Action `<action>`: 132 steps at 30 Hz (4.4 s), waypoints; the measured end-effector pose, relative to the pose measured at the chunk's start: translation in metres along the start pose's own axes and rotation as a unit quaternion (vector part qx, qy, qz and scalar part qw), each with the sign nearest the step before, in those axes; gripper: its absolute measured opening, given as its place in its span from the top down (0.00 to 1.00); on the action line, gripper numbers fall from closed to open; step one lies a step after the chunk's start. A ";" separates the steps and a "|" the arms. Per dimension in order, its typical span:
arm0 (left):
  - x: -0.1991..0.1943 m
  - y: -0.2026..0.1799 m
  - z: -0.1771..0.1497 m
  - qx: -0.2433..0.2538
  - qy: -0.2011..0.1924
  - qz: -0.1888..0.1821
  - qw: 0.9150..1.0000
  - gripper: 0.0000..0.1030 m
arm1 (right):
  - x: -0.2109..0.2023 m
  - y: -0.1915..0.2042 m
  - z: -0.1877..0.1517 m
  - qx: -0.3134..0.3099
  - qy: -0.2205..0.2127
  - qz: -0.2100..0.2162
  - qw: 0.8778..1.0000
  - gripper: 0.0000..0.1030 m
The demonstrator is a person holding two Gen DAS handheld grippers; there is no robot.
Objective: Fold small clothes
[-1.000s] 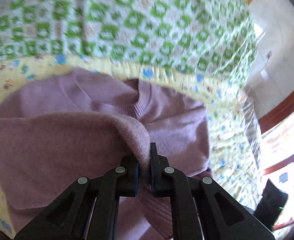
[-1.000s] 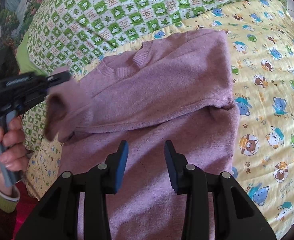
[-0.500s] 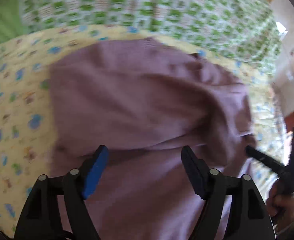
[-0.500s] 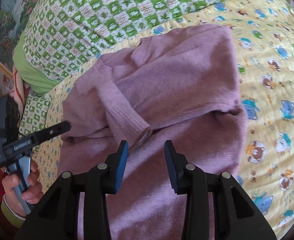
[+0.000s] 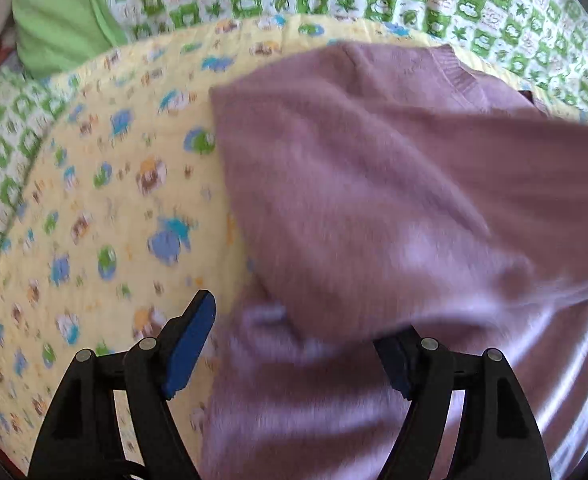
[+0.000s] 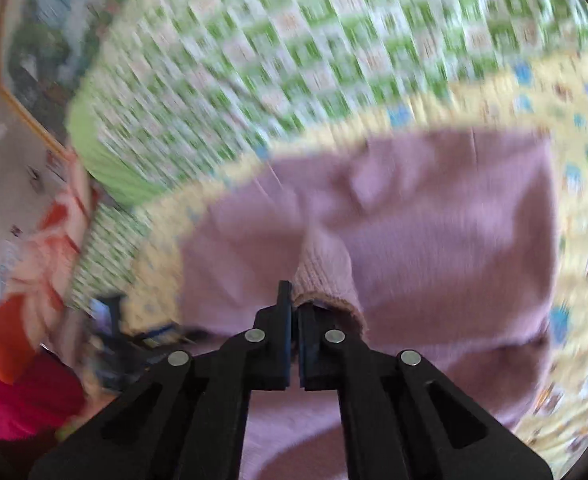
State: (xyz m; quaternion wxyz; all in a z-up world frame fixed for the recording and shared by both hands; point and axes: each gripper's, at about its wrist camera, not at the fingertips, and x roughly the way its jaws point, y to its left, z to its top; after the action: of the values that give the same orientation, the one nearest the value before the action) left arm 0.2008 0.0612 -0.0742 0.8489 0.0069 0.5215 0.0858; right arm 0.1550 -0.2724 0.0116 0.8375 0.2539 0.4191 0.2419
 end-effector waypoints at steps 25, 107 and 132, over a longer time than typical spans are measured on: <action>0.029 0.065 -0.004 -0.184 0.011 -0.023 0.983 0.33 | -0.020 -0.088 0.026 -0.035 -0.038 -0.090 0.995 0.97; -0.062 0.096 -0.150 -0.142 0.076 -0.200 0.967 0.41 | -0.031 -0.052 -0.123 0.021 0.057 -0.111 0.992 0.45; -0.106 0.098 -0.258 -0.070 0.131 -0.230 0.962 0.21 | -0.128 -0.073 -0.282 0.133 0.056 -0.068 0.987 0.45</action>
State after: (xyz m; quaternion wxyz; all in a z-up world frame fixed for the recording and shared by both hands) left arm -0.0883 0.1216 -0.0880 0.7681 -0.1842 0.6086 -0.0753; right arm -0.1314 -0.3443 -0.1067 0.7859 0.3196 0.5103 0.1408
